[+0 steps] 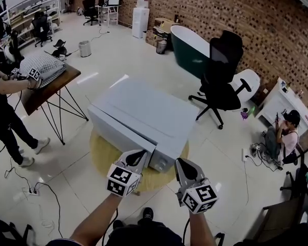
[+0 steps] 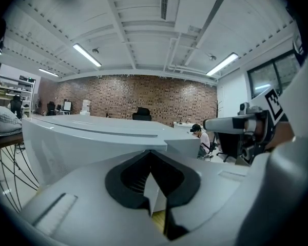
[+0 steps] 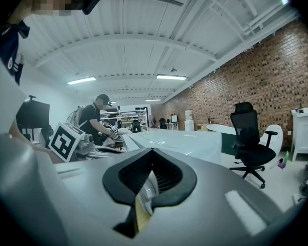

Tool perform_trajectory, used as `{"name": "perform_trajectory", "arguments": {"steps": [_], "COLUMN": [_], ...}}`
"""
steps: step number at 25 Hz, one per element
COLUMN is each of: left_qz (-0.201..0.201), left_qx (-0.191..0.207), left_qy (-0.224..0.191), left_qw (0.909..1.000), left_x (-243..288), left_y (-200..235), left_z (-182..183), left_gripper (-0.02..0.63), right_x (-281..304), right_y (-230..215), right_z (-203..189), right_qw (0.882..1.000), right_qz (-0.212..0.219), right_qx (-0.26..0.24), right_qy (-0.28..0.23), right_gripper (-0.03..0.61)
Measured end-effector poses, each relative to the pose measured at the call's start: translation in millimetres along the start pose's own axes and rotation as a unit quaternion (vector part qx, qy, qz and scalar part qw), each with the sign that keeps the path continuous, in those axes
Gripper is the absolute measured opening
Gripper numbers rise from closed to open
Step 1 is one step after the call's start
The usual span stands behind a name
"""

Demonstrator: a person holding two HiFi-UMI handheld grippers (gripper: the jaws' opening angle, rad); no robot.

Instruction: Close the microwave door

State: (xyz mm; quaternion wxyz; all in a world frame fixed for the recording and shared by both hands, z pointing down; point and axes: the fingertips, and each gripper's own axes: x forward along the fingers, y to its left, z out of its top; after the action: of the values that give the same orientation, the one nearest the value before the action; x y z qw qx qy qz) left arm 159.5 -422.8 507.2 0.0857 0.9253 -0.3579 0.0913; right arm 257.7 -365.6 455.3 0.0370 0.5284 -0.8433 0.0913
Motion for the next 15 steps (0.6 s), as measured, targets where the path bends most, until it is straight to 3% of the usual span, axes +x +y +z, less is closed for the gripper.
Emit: {"name": "perform_trajectory", "arguments": {"steps": [9, 15], "left_qz": [0.03, 0.013], "left_qx": [-0.014, -0.005], "left_qy": [-0.011, -0.008], "left_qw": [0.9994, 0.9999], "left_x": [18.1, 7.8], "left_y": [4.8, -3.4], "left_z": [1.5, 7.3], "left_gripper": [0.011, 0.011], "right_x": [2.0, 1.7], "right_y": [-4.6, -2.4], "right_z": [-3.4, 2.6], "right_qw": [1.0, 1.0], "right_qz": [0.005, 0.013], "right_qx": [0.0, -0.005], "right_qy": [0.004, -0.002], "right_gripper": [0.002, 0.002]}}
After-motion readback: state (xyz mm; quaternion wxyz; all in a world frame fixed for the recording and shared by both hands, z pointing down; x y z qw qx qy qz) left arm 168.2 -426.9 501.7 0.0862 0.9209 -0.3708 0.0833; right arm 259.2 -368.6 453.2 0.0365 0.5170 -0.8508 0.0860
